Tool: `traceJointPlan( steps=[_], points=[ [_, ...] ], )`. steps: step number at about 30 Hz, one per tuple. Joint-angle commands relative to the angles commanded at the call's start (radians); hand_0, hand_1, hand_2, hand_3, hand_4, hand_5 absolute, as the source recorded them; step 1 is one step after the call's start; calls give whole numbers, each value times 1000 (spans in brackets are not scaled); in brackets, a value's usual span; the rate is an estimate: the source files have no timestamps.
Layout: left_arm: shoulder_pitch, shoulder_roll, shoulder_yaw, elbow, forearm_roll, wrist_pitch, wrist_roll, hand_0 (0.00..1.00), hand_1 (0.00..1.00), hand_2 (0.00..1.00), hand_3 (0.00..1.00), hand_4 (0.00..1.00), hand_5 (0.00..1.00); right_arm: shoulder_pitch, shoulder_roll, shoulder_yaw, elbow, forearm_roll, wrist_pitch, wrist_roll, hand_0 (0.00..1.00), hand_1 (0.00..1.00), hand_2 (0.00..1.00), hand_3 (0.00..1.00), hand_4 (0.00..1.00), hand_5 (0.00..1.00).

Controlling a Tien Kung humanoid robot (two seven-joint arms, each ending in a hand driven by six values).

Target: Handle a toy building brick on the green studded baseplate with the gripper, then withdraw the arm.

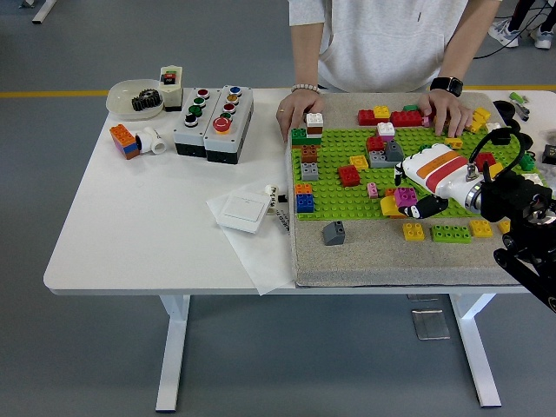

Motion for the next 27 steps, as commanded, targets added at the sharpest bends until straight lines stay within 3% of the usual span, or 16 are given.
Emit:
traceJointPlan(
  steps=[3,4,9,10,15,16,27],
  points=[
    [0,0,1,0,-1,0,-1,815,806,781,619,649,647,-6,-5,15,13,10,18,-1,447,544,645,623,890,350],
    [0,0,2,0,-4,0,-2,813,806,781,618,649,648,-12,-9,24,23,17,23,-1,477,579,684,744,990,385],
    [0,1,6,0,-10,2,-5,813,806,781,618,649,648,-61,-38,88,98,82,23,-14,477,579,684,744,990,385],
    [0,1,6,0,-10,2,-6,810,805,781,618,649,647,-66,-41,95,107,94,22,-16,513,586,689,750,995,397],
    [1,1,5,1,-7,1,-4,810,805,781,618,649,647,-105,-68,151,163,157,-5,-30,513,586,689,750,995,397],
    [1,1,5,1,-6,1,-4,811,805,781,619,648,647,-107,-69,154,166,161,-7,-31,520,569,672,665,940,372],
    [3,0,4,1,-7,1,-5,810,804,781,620,648,650,-155,-106,175,233,266,-9,-31,519,564,648,624,928,361]
  ],
)
